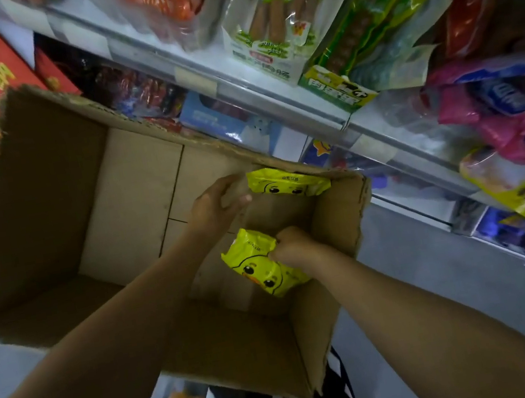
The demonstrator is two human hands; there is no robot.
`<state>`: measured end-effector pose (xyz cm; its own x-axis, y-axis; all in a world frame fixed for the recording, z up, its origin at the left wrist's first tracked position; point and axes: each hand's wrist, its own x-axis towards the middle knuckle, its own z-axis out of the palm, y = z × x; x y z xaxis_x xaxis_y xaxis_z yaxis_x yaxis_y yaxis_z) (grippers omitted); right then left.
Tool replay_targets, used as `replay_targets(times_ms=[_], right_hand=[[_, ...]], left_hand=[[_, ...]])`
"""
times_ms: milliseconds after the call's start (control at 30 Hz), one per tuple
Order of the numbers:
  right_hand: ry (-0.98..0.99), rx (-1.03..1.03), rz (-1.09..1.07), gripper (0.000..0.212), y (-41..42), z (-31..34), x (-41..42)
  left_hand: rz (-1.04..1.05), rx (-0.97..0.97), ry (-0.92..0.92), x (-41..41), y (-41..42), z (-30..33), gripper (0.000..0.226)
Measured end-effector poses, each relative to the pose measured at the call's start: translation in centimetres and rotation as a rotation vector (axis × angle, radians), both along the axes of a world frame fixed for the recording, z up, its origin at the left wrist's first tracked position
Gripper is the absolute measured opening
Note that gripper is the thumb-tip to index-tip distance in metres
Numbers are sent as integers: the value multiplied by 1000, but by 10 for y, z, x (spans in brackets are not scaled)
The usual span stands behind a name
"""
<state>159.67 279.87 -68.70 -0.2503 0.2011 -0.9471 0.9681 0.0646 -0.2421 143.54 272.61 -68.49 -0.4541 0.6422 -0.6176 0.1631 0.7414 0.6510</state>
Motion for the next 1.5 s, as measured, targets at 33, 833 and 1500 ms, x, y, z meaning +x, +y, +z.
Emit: replay_targets(times_ms=[33,833,1500], right_hand=[[11,-17,26,23,-5,-2,2],[311,-255,-409,14,-26,114,9],[940,117,-809,45,36,376,75]], left_hand=[[-13,17,-40,1,4,-3,61],[487,47,-287,-20,-80,56,21],[172,416,-726,6,-37,309,32]])
